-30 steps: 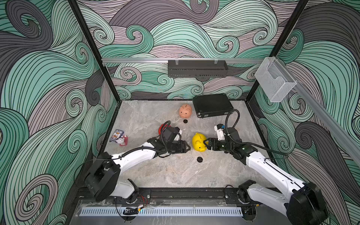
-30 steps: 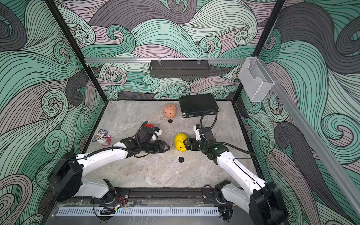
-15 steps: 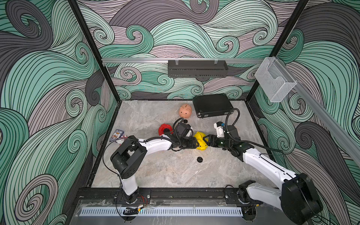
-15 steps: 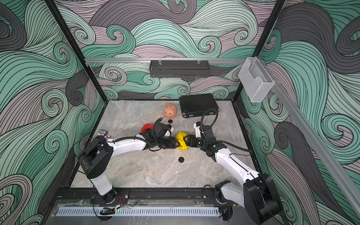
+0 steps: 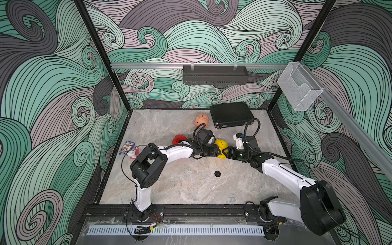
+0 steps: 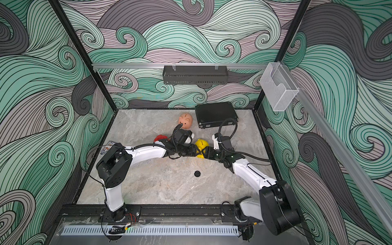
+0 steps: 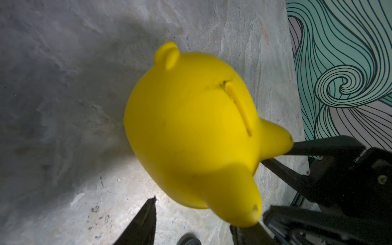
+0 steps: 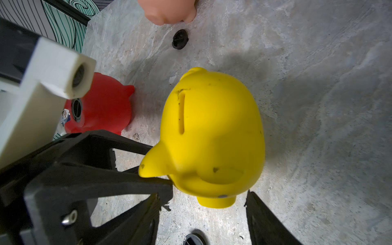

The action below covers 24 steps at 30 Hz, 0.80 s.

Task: Close piggy banks
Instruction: Move the piggy bank to the center of the board.

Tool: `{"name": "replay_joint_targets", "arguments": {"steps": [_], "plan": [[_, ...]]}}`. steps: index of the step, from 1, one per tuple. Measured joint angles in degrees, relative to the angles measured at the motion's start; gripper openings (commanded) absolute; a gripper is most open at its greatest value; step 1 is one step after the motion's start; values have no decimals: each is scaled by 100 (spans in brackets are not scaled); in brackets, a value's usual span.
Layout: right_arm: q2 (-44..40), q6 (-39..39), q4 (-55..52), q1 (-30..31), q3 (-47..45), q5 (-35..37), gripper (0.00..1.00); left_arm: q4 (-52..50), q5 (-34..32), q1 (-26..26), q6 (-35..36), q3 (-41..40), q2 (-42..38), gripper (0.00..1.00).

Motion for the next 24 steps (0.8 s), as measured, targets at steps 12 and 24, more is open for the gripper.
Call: {"name": "replay_joint_targets", "arguments": {"steps": [12, 24], "plan": [[485, 0, 313, -431, 516, -125, 65, -385, -66, 94, 317, 566, 339, 56], [981, -35, 435, -459, 680, -168, 64, -588, -52, 326, 407, 927, 706, 56]]}}
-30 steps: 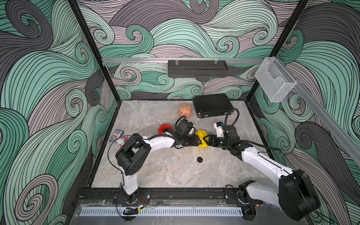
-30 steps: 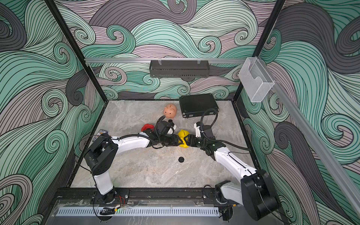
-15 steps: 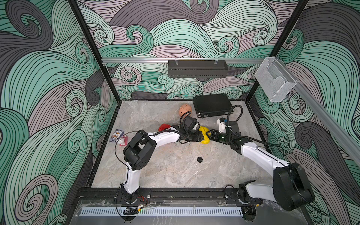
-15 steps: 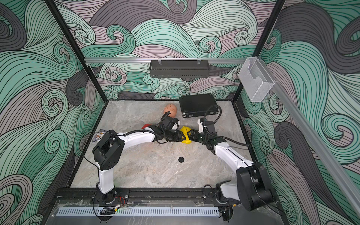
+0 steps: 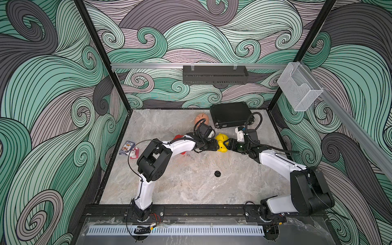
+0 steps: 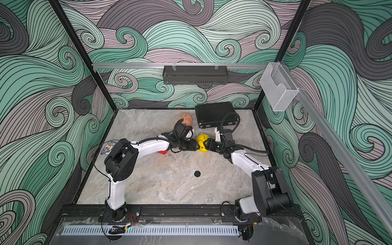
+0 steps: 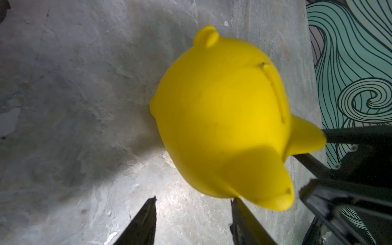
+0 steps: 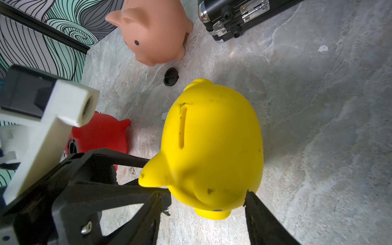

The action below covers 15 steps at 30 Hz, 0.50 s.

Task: Close piggy banks
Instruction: Move the piggy bank to the center of the board.

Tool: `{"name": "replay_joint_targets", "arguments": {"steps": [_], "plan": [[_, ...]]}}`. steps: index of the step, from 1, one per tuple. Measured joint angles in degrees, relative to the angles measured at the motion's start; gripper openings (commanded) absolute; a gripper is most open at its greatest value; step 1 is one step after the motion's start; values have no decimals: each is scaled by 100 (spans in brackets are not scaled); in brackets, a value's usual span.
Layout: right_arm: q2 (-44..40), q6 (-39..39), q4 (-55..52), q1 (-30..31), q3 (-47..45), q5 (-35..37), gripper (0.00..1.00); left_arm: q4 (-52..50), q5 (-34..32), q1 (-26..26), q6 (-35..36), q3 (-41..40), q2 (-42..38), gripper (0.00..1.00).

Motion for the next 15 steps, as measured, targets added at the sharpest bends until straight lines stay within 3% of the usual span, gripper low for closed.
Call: {"name": "replay_joint_targets", "arguments": {"steps": [15], "plan": [[118, -96, 0, -153, 354, 125, 67, -254, 2, 24, 24, 555, 282, 56]]}}
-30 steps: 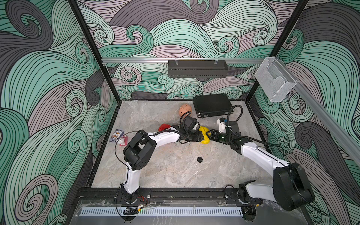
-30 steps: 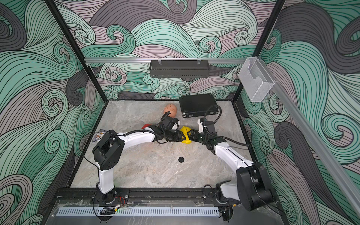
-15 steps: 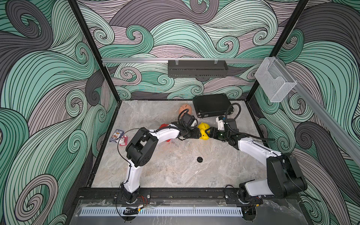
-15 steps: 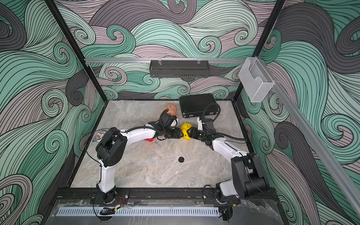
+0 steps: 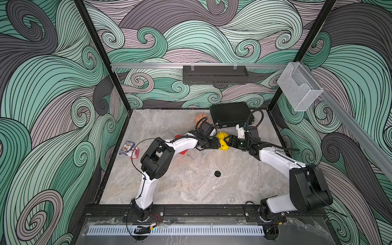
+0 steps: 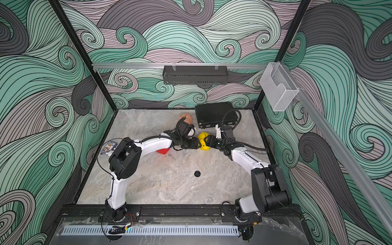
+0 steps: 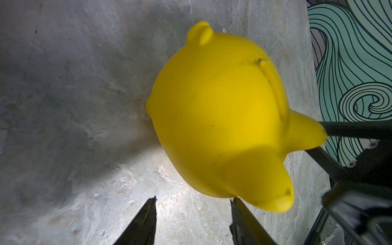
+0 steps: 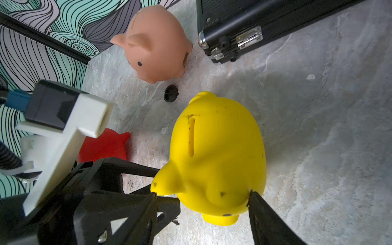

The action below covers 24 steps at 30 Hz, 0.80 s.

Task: Close piggy banks
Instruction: Move the piggy bank to the center of the board.

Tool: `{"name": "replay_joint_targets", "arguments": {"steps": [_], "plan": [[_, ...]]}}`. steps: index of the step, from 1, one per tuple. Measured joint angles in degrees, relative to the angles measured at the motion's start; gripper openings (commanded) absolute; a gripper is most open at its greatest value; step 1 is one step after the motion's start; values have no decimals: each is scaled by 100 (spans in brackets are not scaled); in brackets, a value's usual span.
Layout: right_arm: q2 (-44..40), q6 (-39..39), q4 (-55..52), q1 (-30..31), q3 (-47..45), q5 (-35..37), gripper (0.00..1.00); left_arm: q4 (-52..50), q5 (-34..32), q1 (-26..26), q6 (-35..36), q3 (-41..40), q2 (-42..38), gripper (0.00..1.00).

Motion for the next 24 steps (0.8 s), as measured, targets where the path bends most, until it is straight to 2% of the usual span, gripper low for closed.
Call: {"name": "replay_joint_targets", "arguments": {"steps": [16, 24], "plan": [[531, -68, 52, -175, 181, -52, 58, -153, 2, 116, 74, 105, 107, 56], [555, -98, 164, -262, 186, -151, 49, -155, 4, 116, 79, 107, 107, 56]]}}
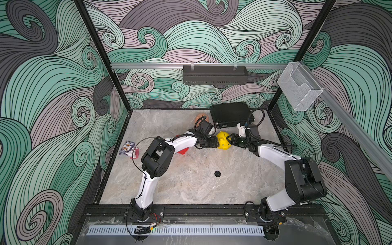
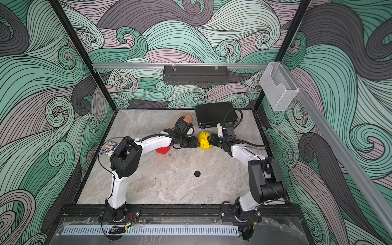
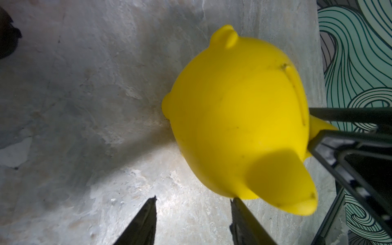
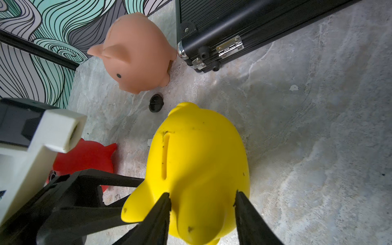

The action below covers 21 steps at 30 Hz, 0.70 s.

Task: Close piggy banks
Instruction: Move the piggy bank to the center of the board.

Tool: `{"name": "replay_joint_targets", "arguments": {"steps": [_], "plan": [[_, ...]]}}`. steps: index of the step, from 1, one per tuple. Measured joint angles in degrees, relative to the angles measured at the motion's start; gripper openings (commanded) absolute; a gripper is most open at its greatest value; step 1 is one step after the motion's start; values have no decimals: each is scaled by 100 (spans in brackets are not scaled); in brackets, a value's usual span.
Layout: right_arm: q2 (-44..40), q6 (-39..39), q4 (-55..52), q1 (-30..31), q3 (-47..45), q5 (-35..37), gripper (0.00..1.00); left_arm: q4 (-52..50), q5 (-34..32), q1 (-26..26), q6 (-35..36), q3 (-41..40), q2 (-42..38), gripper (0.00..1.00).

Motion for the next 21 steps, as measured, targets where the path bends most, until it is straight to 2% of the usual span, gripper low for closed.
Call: {"name": "replay_joint_targets", "arguments": {"steps": [12, 21], "plan": [[79, 48, 177, -146, -13, -221, 42, -4, 2, 26, -2, 9, 2, 56], [179, 70, 310, -278, -13, -466, 42, 24, 0, 79, -7, -28, -4, 56]]}}
